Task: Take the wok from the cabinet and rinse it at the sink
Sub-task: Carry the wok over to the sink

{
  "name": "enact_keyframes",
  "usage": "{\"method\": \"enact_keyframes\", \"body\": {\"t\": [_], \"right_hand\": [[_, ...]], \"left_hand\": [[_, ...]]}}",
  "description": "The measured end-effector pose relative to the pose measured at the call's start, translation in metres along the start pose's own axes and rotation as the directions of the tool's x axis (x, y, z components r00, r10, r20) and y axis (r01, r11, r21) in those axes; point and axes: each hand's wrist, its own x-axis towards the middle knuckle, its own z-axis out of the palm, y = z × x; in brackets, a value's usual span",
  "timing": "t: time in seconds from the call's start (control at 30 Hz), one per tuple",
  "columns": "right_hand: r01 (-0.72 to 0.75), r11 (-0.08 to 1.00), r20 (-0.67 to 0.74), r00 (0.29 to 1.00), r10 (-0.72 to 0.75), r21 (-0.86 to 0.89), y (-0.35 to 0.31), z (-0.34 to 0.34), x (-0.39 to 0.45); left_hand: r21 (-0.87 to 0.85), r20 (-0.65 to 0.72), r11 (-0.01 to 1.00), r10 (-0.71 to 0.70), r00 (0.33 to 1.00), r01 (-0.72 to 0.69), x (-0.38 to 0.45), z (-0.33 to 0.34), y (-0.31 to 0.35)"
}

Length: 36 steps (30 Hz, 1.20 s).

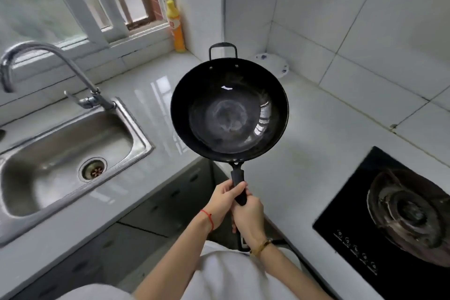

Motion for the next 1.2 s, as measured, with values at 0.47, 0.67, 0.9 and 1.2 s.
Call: {"method": "enact_keyframes", "body": {"t": [0.47, 0.67, 0.9, 1.2], "right_hand": [[0.154, 0.945, 0.391, 0.92, -0.031, -0.288, 0.012, 0.079, -0.037], [0.183, 0.943, 0.512, 0.859, -0.016, -0.277, 0.006, 0.116, -0.053], [0.178, 0.95, 0.582, 0.814, 0.005, -0.257, -0.008, 0.182, -0.074], [0.162, 0.959, 0.596, 0.803, 0.01, -0.234, -0.034, 0.283, -0.089]], "left_hand": [[-0.187, -0.433, 0.972, 0.051, 0.9, -0.145, -0.081, -0.063, -0.038], [-0.242, -0.544, 0.952, 0.025, 0.839, -0.186, -0.104, -0.102, -0.049], [-0.253, -0.614, 0.951, -0.018, 0.789, -0.175, -0.128, -0.166, -0.052], [-0.278, -0.599, 0.949, -0.048, 0.8, -0.151, -0.144, -0.274, -0.044]]}}
